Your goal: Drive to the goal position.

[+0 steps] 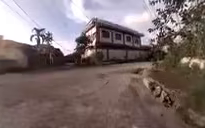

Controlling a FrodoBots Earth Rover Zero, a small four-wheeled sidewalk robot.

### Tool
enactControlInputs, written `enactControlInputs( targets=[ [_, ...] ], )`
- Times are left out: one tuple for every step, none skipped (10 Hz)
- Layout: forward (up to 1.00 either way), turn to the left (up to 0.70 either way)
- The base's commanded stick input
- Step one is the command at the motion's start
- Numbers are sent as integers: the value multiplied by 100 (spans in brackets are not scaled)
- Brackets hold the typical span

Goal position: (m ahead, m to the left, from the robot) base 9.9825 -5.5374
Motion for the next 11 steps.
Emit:
enactControlInputs(
  targets=[
    [100, 0],
    [100, 0],
    [100, 0],
    [100, 0],
    [100, 0],
    [100, 0],
    [100, 0],
    [100, 0],
    [100, 0],
    [100, 0],
    [100, -18]
  ],
)
